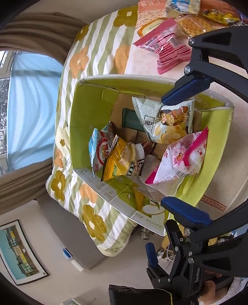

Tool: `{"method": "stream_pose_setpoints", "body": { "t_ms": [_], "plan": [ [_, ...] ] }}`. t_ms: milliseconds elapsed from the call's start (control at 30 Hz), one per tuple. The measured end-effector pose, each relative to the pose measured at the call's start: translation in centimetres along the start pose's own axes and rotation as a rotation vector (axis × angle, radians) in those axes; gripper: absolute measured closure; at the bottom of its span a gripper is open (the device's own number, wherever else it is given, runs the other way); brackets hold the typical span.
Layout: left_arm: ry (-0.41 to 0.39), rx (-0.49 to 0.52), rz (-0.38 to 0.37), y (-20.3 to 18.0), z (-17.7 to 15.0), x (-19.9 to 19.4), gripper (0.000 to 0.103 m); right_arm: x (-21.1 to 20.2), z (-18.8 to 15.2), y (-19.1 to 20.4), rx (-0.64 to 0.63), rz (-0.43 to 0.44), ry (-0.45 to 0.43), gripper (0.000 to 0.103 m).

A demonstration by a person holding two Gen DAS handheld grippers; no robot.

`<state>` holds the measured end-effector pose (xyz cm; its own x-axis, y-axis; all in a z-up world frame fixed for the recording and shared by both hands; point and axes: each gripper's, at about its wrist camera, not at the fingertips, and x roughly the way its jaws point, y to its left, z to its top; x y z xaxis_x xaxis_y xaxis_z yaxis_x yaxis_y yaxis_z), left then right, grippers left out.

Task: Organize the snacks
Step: 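Move both grippers back over the snacks left on the table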

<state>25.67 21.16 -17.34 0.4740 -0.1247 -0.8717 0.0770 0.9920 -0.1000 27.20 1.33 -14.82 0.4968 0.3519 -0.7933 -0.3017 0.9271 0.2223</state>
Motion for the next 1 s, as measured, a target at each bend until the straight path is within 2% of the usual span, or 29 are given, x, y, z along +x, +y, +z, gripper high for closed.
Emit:
{"method": "stream_pose_setpoints", "body": {
  "t_ms": [100,267,433,633,800,900,1000],
  "plan": [
    [-0.012,0.044,-0.015,-0.9,0.2,-0.2,0.001,-1.2,-0.5,-0.3,0.029,-0.022,-0.023,0.008],
    [-0.029,0.117,-0.063,-3.3,0.6,-0.6,0.001,-4.2,-2.2,-1.7,0.086,-0.105,-0.065,0.008],
    [-0.054,0.179,-0.114,-7.1,1.2,-1.1,0.001,-7.6,-3.8,-4.4,0.160,-0.186,-0.118,0.008],
    [-0.066,0.265,-0.164,-14.0,1.7,-1.3,0.001,-11.9,-6.2,-8.9,0.226,-0.266,-0.161,0.008],
    [-0.049,0.312,-0.192,-20.4,1.8,-0.6,0.001,-14.6,-8.2,-13.4,0.242,-0.318,-0.150,0.008],
    [-0.032,0.378,-0.158,-24.9,2.1,0.7,0.001,-16.2,-9.6,-16.6,0.254,-0.330,-0.128,0.008],
    [-0.013,0.434,-0.105,-29.0,2.7,2.4,0.001,-17.1,-10.7,-19.9,0.242,-0.335,-0.061,0.008]
  ]
}}
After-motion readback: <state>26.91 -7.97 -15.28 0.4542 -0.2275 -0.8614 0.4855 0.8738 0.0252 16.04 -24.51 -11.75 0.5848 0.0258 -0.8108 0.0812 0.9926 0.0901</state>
